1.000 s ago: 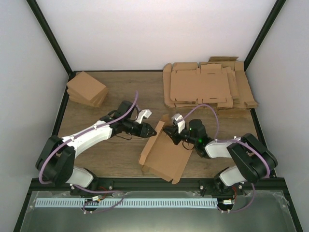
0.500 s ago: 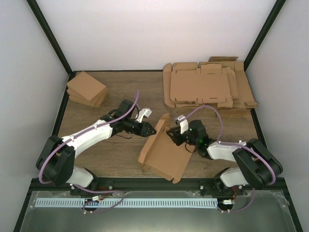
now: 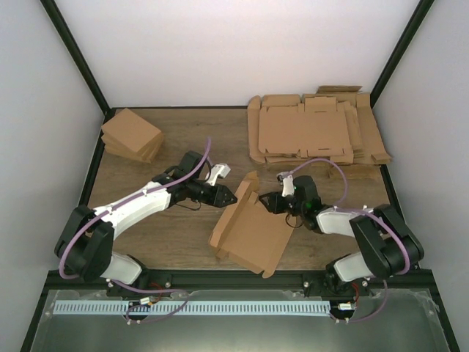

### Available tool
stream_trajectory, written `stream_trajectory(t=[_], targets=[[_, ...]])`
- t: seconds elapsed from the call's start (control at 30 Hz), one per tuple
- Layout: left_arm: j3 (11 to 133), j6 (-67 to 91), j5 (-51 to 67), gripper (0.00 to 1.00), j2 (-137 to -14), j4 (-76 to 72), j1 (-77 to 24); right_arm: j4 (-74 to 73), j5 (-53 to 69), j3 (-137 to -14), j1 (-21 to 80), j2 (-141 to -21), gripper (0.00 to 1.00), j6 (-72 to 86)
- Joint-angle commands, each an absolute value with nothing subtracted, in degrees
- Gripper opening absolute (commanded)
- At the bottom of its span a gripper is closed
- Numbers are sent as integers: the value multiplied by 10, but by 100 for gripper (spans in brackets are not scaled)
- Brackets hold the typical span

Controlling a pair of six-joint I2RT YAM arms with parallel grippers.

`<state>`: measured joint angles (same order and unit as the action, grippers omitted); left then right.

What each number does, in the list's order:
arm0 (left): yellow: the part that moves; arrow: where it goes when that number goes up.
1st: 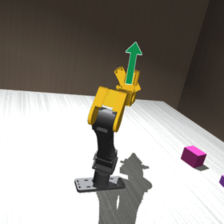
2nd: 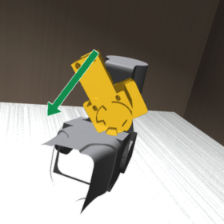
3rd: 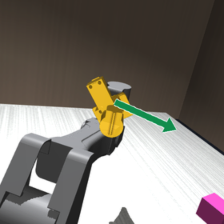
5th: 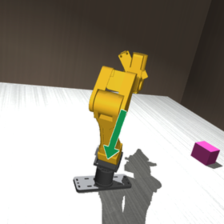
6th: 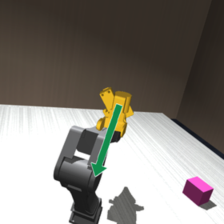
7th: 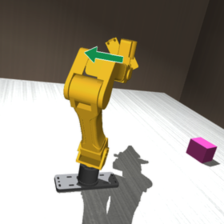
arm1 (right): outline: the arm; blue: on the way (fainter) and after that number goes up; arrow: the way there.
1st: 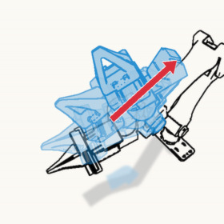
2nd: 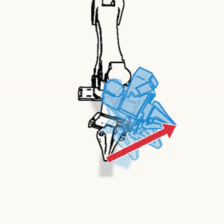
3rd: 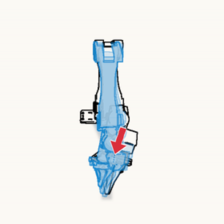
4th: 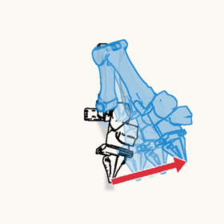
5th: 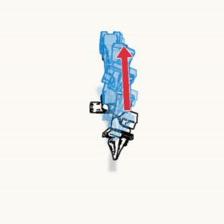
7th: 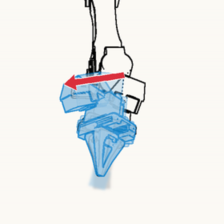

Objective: Fold the paper box

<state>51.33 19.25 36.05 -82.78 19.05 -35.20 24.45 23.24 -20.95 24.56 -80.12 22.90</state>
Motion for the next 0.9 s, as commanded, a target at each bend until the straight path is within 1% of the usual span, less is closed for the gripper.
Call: stream_trajectory(t=[0.0, 0.17, 0.33, 0.67, 0.87], targets=[[514, 181, 331, 34, -833, 212, -355, 245, 271, -253, 244, -838, 45, 289], [514, 182, 329, 34, -830, 214, -355, 247, 279, -276, 244, -868, 45, 303], [516, 181, 326, 34, -831, 214, -355, 238, 283, -309, 243, -913, 46, 284], [516, 182, 324, 34, -831, 214, -359, 252, 317, -338, 242, -975, 47, 279], [518, 182, 324, 34, -834, 214, -362, 264, 352, -346, 241, -1004, 46, 270]])
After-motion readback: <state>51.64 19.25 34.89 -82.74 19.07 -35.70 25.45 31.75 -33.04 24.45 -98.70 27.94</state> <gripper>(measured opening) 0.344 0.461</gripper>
